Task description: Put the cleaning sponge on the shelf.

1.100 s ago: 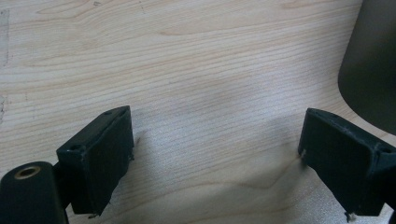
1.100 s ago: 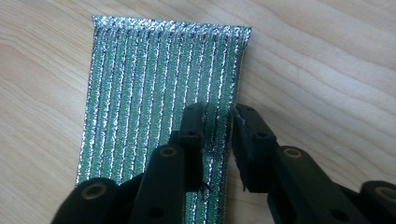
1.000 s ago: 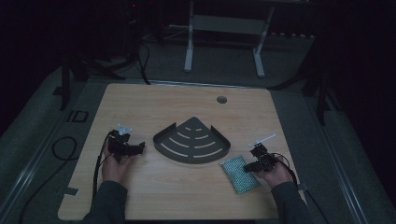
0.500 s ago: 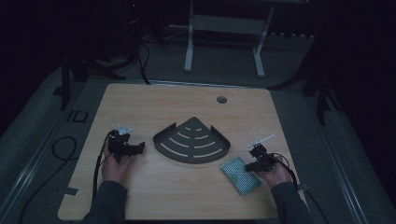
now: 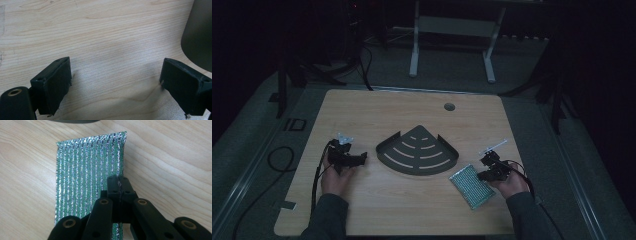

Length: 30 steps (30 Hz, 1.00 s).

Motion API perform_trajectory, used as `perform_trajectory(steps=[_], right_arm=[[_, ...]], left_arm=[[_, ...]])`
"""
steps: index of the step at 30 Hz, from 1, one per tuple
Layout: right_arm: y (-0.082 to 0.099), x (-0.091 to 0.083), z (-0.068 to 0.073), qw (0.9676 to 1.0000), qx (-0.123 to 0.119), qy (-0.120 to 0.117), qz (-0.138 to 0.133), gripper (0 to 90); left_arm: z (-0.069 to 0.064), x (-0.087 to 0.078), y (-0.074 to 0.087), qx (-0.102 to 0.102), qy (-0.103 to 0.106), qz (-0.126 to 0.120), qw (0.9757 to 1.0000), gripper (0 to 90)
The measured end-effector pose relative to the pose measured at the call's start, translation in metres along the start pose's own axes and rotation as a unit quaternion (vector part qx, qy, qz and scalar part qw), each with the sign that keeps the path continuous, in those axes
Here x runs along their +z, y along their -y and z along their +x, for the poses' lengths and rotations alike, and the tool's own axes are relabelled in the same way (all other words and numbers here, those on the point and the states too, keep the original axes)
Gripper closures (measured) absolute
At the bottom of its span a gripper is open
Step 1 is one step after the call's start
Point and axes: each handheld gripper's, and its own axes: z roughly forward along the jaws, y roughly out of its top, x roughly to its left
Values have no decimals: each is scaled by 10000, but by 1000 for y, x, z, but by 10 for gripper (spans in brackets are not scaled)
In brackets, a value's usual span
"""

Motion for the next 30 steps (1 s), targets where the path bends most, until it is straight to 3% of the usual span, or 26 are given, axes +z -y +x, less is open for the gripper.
perform_trajectory(steps=[30], right_arm=[[-31,-52,-1,9985,-344,416,-128,896]], left_arm=[[0,0,0,-1,2,1,10000,109]])
